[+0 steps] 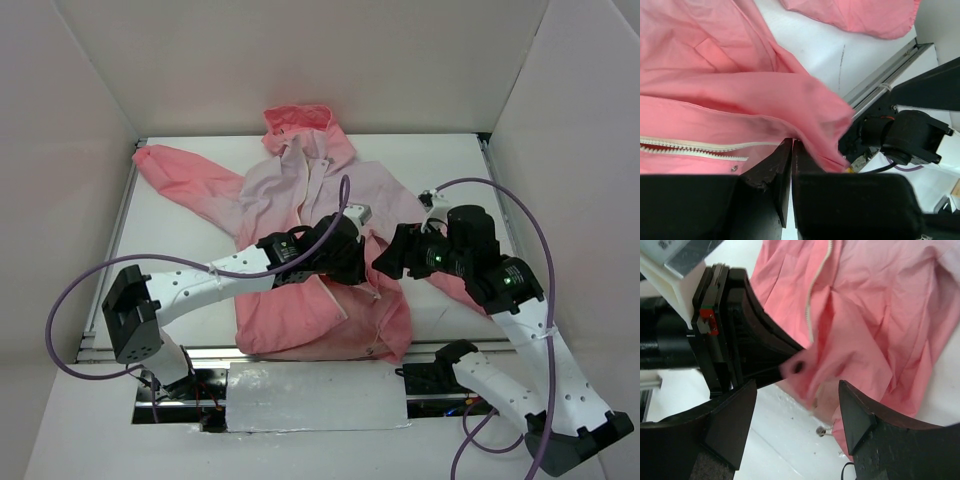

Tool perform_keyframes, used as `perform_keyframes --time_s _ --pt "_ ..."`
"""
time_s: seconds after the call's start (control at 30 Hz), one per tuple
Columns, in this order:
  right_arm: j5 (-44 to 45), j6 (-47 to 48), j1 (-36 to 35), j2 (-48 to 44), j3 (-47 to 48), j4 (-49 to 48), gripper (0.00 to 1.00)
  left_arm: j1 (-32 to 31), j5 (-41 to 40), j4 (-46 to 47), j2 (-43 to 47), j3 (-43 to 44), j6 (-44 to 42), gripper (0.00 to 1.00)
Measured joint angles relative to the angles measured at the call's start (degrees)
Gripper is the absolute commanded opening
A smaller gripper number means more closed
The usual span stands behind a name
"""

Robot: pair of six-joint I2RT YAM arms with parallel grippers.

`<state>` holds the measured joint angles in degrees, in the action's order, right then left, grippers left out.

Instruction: Zip up the jacket

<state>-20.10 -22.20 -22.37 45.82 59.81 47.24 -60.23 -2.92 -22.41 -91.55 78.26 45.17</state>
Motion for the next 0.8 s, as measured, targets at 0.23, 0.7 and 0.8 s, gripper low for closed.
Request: perform_keyframes --time_s 0.23,0.7,0.8 --pt "-6.29 3.98 -0.26 1.77 -2.99 -0.52 0.71 0.00 1.46 0.15 -0.28 0.92 -0.17 0.19" --pt "-9.07 3.91 -0.85 0.66 -12.61 -0.90 0.74 0.02 -3.34 -1.86 -0.87 0.92 2.64 0.48" --pt "-7.85 2.49 -4.20 0.70 -12.63 -0.94 0.74 0.42 -7.72 -5.97 0.42 0.92 6.05 0.60"
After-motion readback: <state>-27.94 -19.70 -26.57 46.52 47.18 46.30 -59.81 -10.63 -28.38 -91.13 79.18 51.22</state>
